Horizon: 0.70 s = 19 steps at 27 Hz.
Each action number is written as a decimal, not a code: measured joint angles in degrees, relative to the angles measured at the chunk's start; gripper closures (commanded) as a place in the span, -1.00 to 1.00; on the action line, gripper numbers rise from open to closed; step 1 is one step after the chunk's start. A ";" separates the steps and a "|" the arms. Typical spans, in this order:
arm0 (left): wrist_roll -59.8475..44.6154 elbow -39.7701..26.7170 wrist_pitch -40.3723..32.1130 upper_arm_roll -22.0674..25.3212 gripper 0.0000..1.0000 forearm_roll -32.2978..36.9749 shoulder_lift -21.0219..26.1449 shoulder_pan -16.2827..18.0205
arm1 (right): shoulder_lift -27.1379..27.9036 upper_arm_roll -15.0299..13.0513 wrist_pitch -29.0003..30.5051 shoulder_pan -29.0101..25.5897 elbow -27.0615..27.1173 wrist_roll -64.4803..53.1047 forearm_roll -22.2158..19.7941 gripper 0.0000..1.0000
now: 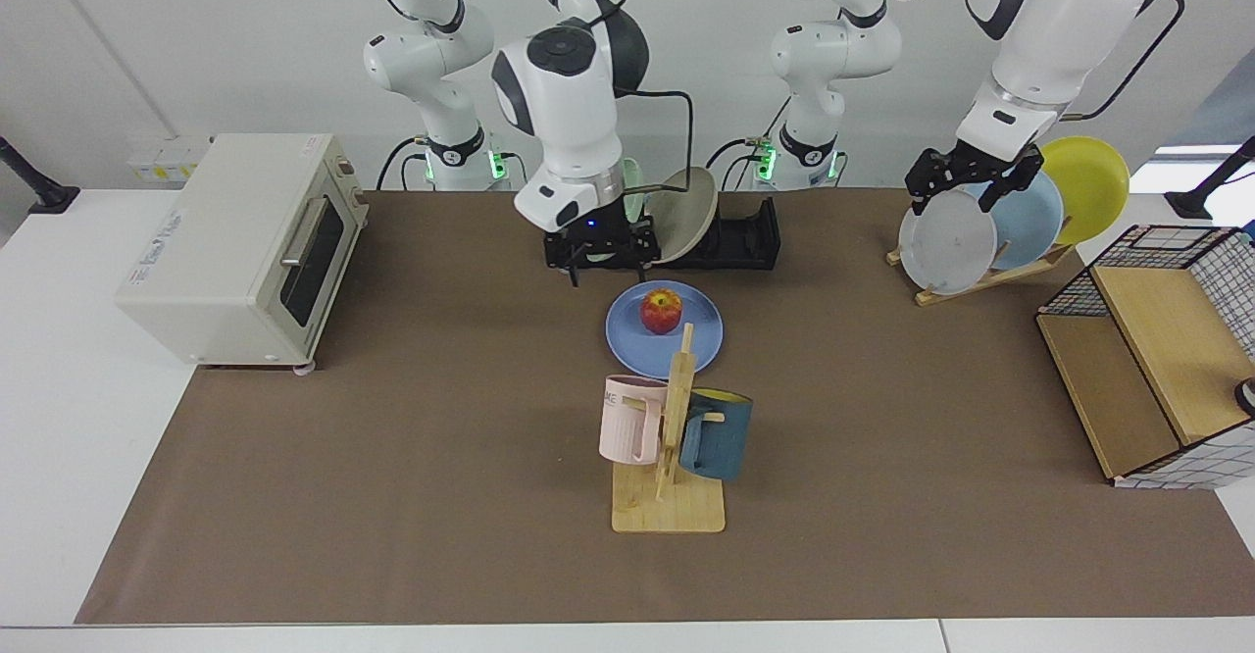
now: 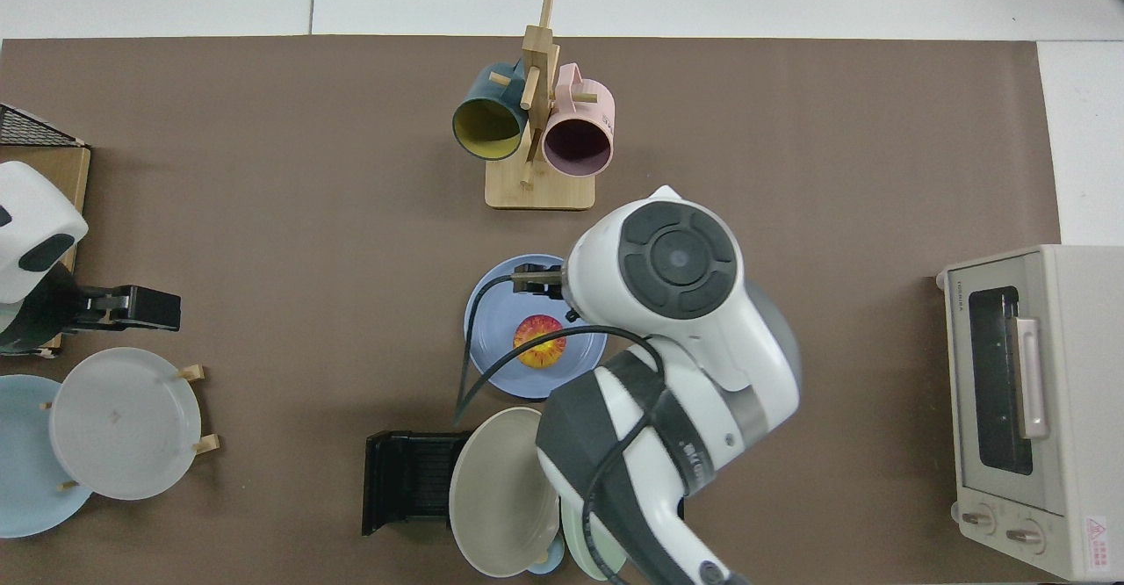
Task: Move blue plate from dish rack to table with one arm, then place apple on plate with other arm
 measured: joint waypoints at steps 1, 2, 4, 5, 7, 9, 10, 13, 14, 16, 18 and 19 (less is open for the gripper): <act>0.00 0.00 0.00 0.00 -1.00 -0.01 0.00 0.00 | -0.51 -0.03 -0.43 -1.26 -0.01 -2.23 -0.04 -1.00; 0.00 0.00 0.00 0.00 -1.00 -0.05 0.00 0.00 | -0.99 -0.05 -0.75 -2.61 -0.01 -4.57 -0.11 -1.00; 0.00 0.00 0.01 0.00 -1.00 -0.17 0.00 0.00 | -1.86 -0.12 -1.43 -5.67 -0.02 -9.33 -0.20 -1.00; 0.00 0.00 0.01 0.00 -1.00 -0.20 0.00 0.00 | -2.23 -0.17 -1.77 -7.25 -0.03 -11.67 -0.25 -1.00; 0.00 0.00 0.01 -0.01 -1.00 -0.23 0.00 0.00 | -2.86 -0.24 -2.44 -10.14 -0.03 -16.06 -0.52 -1.00; 0.00 0.00 0.01 -0.01 -1.00 -0.26 0.00 0.00 | -3.46 -0.28 -2.94 -12.93 -0.03 -20.44 -1.56 -1.00; 0.00 0.00 0.01 -0.01 -1.00 -0.27 0.00 0.00 | -3.74 -0.29 -3.05 -14.16 -0.04 -22.27 -2.20 -1.00; 0.00 0.00 0.02 -0.01 -1.00 -0.30 0.00 0.00 | -4.62 -0.33 -3.62 -17.68 -0.05 -26.79 -3.47 -1.00; 0.00 0.00 0.02 -0.01 -1.00 -0.32 0.00 0.00 | -4.90 -0.32 -4.00 -18.53 -0.05 -27.67 -3.67 -1.00; 0.00 0.00 0.02 -0.01 -1.00 -0.35 0.00 0.00 | -5.52 -0.33 -4.82 -19.90 -0.05 -28.83 -3.99 -1.00; 0.00 0.00 0.02 -0.01 -1.00 -0.37 0.00 0.00 | -6.13 -0.33 -5.42 -20.70 -0.06 -29.19 -4.13 -1.00; 0.00 0.00 0.02 -0.01 -1.00 -0.38 0.00 0.00 | -6.48 -0.32 -5.85 -20.99 -0.06 -29.21 -4.17 -1.00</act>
